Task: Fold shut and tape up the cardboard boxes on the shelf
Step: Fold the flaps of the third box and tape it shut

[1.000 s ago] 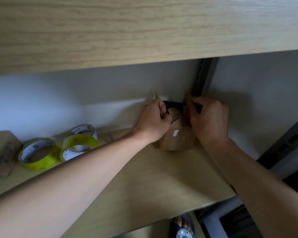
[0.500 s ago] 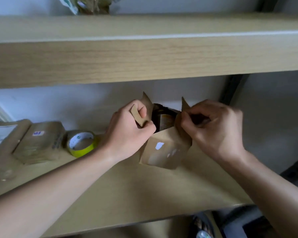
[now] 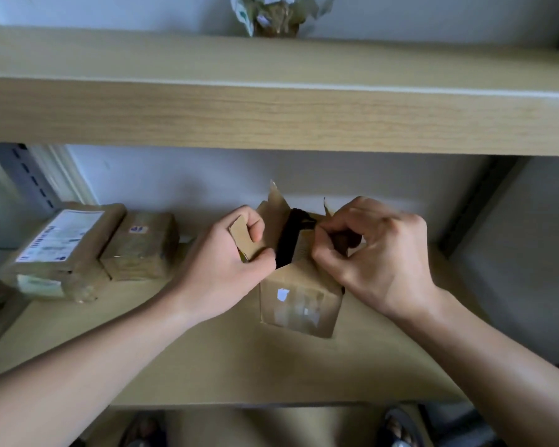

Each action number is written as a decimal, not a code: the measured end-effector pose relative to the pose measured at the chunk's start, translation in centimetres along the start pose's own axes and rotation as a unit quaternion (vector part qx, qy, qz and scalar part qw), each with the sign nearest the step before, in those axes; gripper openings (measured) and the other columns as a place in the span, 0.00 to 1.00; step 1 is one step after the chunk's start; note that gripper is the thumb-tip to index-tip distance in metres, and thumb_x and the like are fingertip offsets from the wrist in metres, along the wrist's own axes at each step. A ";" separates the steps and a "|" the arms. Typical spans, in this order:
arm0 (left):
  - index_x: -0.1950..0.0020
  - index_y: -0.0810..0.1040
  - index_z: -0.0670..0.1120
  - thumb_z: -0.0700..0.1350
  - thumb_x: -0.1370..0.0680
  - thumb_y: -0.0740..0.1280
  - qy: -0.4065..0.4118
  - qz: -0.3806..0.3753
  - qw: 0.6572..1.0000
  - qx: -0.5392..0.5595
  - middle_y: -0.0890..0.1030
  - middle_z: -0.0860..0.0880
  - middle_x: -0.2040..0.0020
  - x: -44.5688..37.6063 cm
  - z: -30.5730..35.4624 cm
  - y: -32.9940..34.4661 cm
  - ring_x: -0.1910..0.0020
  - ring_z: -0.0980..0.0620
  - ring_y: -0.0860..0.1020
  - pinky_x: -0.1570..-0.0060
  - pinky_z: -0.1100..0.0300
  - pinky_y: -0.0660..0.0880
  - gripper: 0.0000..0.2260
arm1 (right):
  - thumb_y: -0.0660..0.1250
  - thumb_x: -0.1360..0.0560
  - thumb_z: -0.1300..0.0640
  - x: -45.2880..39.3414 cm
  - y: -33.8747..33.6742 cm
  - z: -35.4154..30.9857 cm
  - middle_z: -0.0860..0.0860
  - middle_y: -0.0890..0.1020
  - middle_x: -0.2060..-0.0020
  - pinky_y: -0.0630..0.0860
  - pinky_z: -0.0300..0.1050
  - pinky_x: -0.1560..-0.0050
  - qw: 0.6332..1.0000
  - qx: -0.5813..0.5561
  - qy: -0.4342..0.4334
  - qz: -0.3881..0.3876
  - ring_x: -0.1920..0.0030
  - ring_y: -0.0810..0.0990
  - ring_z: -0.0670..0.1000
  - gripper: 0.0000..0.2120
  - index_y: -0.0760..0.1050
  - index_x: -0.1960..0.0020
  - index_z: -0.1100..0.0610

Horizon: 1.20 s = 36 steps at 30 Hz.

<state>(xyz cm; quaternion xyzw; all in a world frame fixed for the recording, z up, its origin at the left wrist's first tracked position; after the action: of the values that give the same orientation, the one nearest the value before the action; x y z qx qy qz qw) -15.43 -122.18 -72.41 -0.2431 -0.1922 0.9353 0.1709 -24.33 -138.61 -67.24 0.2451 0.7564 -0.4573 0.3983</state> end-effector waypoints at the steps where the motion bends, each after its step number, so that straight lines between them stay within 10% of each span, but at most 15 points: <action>1: 0.59 0.66 0.47 0.39 0.28 0.71 -0.003 0.000 1.000 0.010 0.65 0.56 0.69 -0.1 -0.4 -0.4 0.69 0.52 0.62 0.67 0.56 0.62 0.13 | 0.75 0.32 0.59 0.0 0.3 -0.3 0.48 0.82 0.67 0.75 0.42 0.65 1.000 0.003 -0.006 0.000 0.67 0.79 0.46 0.03 0.84 0.64 0.55; 14: 0.60 0.65 0.43 0.30 0.26 0.73 -0.015 0.048 0.998 0.027 0.64 0.58 0.73 0.4 -2.7 -5.1 0.75 0.58 0.63 0.72 0.68 0.61 0.18 | 0.75 0.29 0.62 -0.8 3.8 -2.4 0.50 0.82 0.65 0.78 0.47 0.69 0.998 -0.050 -0.049 -0.002 0.69 0.80 0.50 0.04 0.84 0.62 0.57; 36: 0.57 0.67 0.45 0.41 0.27 0.77 -0.110 0.095 0.988 -0.056 0.62 0.51 0.69 8.5 -8.5 -9.3 0.72 0.51 0.58 0.71 0.58 0.56 0.17 | 0.70 0.24 0.55 3.0 11.9 -6.6 0.47 0.83 0.59 0.79 0.48 0.66 0.976 -0.108 -0.114 -0.151 0.64 0.82 0.51 0.06 0.85 0.55 0.55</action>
<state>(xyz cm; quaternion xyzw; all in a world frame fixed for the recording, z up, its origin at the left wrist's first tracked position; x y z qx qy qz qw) -15.90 -108.19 -78.46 -0.1654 -0.2377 0.9561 0.0453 -19.81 -127.22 -73.90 0.0296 0.7793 -0.4527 0.4323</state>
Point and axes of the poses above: each hand's wrist, its own x-axis away from the middle knuckle, its own y-axis out of the palm, z = x × y, the point moved 9 cm from there along -x, towards the middle knuckle
